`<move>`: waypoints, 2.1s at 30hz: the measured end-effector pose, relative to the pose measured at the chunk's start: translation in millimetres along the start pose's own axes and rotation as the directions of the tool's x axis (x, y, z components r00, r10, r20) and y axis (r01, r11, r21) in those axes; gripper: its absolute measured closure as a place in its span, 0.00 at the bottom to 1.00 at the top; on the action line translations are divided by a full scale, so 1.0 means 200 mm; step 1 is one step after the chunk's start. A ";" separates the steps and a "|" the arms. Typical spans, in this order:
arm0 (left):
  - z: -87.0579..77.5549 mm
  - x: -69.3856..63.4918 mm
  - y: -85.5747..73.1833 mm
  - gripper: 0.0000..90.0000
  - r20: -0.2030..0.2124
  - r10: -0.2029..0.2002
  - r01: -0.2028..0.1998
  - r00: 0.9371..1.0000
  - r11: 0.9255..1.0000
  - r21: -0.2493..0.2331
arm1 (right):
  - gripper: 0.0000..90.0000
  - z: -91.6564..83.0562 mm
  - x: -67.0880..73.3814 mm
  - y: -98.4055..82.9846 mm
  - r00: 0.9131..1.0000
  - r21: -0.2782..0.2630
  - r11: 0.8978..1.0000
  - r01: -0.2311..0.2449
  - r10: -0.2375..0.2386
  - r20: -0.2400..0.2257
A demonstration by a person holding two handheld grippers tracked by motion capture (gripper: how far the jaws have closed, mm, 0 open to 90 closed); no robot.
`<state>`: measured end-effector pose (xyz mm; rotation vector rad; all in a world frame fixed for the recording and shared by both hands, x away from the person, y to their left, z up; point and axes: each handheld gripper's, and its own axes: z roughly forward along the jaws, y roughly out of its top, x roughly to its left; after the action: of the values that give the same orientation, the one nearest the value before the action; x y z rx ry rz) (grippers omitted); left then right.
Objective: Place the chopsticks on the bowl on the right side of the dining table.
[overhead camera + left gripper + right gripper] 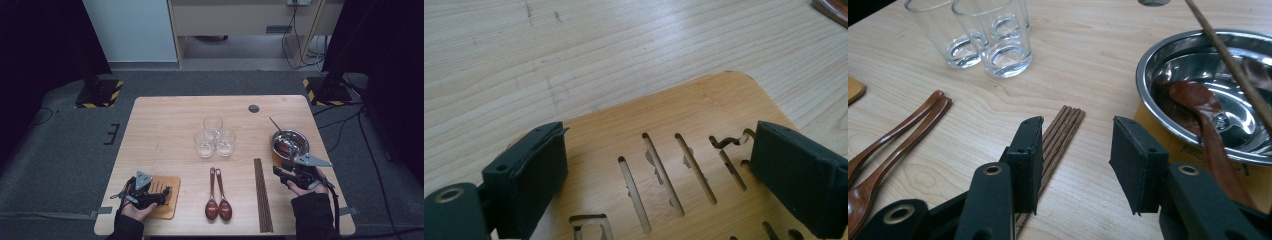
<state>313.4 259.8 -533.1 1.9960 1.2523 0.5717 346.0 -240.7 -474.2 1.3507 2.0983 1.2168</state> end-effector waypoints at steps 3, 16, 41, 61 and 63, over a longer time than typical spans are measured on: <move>0.00 0.00 0.00 0.08 0.000 0.000 0.000 1.000 1.000 0.000 | 0.63 0.02 0.01 -0.01 1.000 0.016 1.000 0.003 -0.003 -0.001; 0.00 0.00 0.00 0.08 0.000 0.000 0.000 1.000 1.000 0.000 | 0.64 0.09 0.06 -0.06 0.999 0.080 0.996 0.037 -0.035 -0.025; 0.00 0.00 0.00 0.08 0.000 0.000 0.000 1.000 1.000 0.000 | 0.75 0.20 0.09 -0.14 0.996 0.184 0.980 0.071 -0.059 -0.065; 0.00 0.00 0.00 0.08 0.000 0.000 0.000 1.000 1.000 0.000 | 0.87 0.21 0.06 -0.17 0.997 0.227 0.971 0.070 -0.061 -0.048; 0.00 0.00 0.00 0.08 0.000 0.000 0.000 1.000 1.000 0.000 | 0.88 0.20 0.05 -0.17 0.997 0.230 0.971 0.067 -0.059 -0.042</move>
<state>313.4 259.7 -533.1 1.9956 1.2527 0.5716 349.5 -218.4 -522.7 1.3543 2.3491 1.0018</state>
